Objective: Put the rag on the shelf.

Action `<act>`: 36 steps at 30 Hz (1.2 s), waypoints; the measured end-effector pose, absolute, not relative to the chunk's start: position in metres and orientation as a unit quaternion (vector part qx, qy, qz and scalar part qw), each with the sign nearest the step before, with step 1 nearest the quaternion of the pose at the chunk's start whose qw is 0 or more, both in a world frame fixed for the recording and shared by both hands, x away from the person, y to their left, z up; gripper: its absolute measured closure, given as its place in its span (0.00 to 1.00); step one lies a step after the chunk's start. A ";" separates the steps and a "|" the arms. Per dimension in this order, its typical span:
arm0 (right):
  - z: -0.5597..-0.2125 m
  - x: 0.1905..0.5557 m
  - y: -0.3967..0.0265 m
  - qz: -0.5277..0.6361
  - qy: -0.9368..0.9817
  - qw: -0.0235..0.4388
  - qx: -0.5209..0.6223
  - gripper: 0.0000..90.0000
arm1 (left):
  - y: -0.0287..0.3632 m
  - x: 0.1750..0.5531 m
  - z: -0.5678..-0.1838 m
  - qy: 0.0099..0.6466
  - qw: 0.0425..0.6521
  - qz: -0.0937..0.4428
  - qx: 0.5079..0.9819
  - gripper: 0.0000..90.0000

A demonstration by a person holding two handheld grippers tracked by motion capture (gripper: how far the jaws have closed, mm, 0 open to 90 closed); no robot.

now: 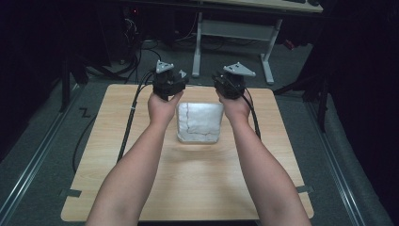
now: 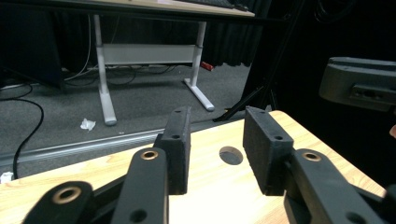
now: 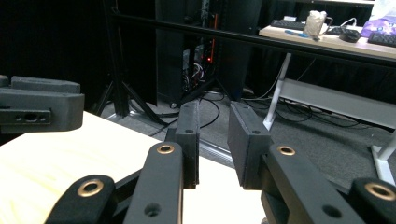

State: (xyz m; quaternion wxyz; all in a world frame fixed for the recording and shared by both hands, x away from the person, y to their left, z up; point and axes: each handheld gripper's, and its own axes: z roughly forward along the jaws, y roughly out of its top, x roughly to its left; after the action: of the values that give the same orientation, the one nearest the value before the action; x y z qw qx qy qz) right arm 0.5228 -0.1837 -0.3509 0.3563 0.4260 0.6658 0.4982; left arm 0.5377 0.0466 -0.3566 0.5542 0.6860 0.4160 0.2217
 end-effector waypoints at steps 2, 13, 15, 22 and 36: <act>-0.350 0.521 -0.182 0.498 0.668 0.355 0.424 0.81 | 0.046 0.535 -0.354 0.413 0.555 0.228 0.685 0.68; -0.347 0.505 -0.175 0.508 0.677 0.355 0.397 0.77 | 0.054 0.516 -0.346 0.402 0.557 0.244 0.684 0.63; -0.348 0.499 -0.175 0.509 0.678 0.357 0.393 0.77 | 0.057 0.511 -0.344 0.403 0.558 0.244 0.683 0.63; -0.354 0.478 -0.179 0.497 0.684 0.367 0.389 0.74 | 0.065 0.491 -0.338 0.396 0.561 0.251 0.682 0.62; -0.360 0.437 -0.202 0.495 0.680 0.380 0.385 0.68 | 0.081 0.451 -0.348 0.386 0.568 0.260 0.679 0.61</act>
State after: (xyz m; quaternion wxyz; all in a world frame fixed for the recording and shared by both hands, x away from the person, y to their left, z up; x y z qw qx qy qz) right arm 0.4366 -0.2019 -0.3598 0.3801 0.3850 0.6802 0.4946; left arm 0.4507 0.0807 -0.3481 0.5675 0.6791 0.3861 0.2602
